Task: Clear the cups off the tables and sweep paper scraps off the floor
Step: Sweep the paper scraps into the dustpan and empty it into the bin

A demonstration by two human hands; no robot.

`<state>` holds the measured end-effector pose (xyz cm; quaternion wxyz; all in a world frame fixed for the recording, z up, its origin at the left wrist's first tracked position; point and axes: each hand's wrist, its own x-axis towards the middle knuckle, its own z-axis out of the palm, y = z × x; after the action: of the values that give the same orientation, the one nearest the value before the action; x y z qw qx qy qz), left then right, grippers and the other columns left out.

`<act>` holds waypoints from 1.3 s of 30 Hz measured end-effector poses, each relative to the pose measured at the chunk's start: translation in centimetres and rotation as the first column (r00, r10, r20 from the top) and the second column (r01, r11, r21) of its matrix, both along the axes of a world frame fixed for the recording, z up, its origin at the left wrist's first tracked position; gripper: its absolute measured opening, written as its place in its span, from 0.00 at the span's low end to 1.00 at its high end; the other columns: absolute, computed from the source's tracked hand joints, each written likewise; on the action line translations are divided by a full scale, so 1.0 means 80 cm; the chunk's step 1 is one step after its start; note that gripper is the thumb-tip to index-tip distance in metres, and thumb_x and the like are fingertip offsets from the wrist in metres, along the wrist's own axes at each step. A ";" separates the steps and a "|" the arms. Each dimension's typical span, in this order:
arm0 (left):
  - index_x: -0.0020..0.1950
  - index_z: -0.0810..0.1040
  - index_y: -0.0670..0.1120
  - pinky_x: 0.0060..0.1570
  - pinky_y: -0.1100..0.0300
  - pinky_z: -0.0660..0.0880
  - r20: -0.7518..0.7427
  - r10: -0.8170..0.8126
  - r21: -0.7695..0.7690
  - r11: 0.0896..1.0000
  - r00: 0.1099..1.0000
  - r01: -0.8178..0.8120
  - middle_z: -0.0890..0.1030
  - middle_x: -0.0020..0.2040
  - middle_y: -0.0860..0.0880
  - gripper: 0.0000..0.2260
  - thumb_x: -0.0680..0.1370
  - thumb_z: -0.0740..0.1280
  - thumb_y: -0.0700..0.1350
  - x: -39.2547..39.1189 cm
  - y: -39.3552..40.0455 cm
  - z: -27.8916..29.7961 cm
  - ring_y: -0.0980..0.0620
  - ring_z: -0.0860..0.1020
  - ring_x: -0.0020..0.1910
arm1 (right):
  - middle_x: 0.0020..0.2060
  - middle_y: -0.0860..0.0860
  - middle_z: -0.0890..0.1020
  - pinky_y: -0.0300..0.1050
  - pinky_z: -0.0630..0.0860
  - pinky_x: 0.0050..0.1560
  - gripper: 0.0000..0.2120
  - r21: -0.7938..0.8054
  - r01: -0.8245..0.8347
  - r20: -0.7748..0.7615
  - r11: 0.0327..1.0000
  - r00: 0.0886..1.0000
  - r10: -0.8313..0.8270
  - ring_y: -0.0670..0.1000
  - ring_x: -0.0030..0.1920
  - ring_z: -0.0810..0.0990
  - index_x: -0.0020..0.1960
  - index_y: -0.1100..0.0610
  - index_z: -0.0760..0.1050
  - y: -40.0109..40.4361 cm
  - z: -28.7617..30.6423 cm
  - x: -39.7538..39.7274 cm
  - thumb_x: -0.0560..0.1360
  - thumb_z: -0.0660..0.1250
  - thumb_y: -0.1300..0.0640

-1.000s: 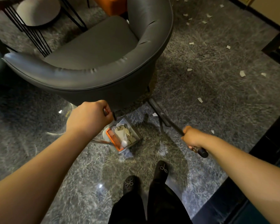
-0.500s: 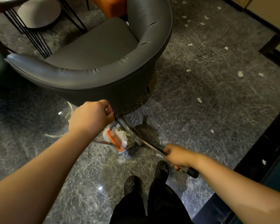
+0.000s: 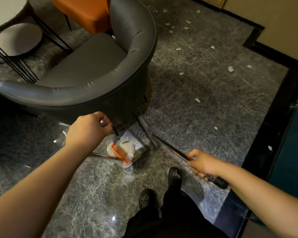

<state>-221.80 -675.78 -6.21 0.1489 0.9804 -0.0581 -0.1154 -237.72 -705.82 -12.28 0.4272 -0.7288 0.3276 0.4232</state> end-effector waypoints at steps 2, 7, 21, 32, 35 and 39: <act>0.41 0.77 0.56 0.34 0.58 0.73 0.005 -0.055 -0.004 0.998 0.998 0.055 0.80 0.36 0.55 0.03 0.74 0.69 0.53 -0.004 -0.005 0.006 0.51 0.78 0.35 | 0.28 0.55 0.71 0.34 0.62 0.17 0.12 0.005 0.077 0.018 0.997 0.997 -0.077 0.46 0.18 0.65 0.63 0.55 0.63 -0.008 0.012 -0.014 0.80 0.61 0.60; 0.40 0.78 0.57 0.33 0.59 0.72 0.047 -0.160 -0.051 0.985 0.986 0.162 0.79 0.33 0.56 0.03 0.73 0.70 0.53 -0.003 -0.044 0.030 0.53 0.77 0.33 | 0.27 0.55 0.70 0.34 0.62 0.17 0.09 0.032 0.282 0.069 0.959 0.956 -0.284 0.46 0.16 0.64 0.59 0.58 0.64 -0.033 0.021 -0.052 0.80 0.61 0.62; 0.47 0.80 0.52 0.43 0.50 0.78 0.059 -0.442 -0.120 0.887 0.895 0.446 0.81 0.38 0.51 0.03 0.75 0.71 0.50 0.025 -0.307 0.068 0.46 0.80 0.42 | 0.20 0.54 0.65 0.35 0.59 0.19 0.03 0.041 0.660 0.166 0.750 0.736 -0.657 0.49 0.16 0.61 0.50 0.60 0.65 -0.225 0.029 -0.124 0.80 0.58 0.65; 0.45 0.80 0.51 0.41 0.52 0.77 0.045 -0.476 -0.021 0.878 0.878 0.478 0.83 0.39 0.46 0.05 0.75 0.71 0.52 0.059 -0.513 0.059 0.41 0.81 0.43 | 0.17 0.53 0.70 0.35 0.63 0.18 0.14 -0.125 0.629 0.111 0.767 0.777 -0.619 0.50 0.17 0.67 0.33 0.60 0.68 -0.434 -0.010 -0.121 0.77 0.59 0.64; 0.45 0.81 0.52 0.42 0.51 0.78 0.051 -0.461 -0.043 0.885 0.886 0.463 0.83 0.39 0.47 0.05 0.74 0.72 0.52 0.076 -0.535 0.061 0.42 0.81 0.43 | 0.19 0.56 0.72 0.37 0.66 0.20 0.16 -0.103 0.615 0.092 0.782 0.788 -0.608 0.51 0.17 0.70 0.29 0.62 0.70 -0.465 -0.019 -0.099 0.75 0.59 0.67; 0.44 0.81 0.53 0.40 0.52 0.76 0.085 -0.439 -0.054 0.894 0.894 0.444 0.83 0.38 0.48 0.03 0.74 0.72 0.51 0.104 -0.551 0.066 0.43 0.81 0.42 | 0.21 0.58 0.72 0.39 0.66 0.22 0.12 -0.014 0.686 0.065 0.728 0.727 -0.684 0.53 0.21 0.70 0.35 0.64 0.71 -0.476 -0.032 -0.058 0.76 0.57 0.68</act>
<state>-213.47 -719.86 -0.95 0.1517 0.9390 -0.2886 -0.1092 -242.36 -743.94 -14.82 0.5485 -0.5759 0.5688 0.2096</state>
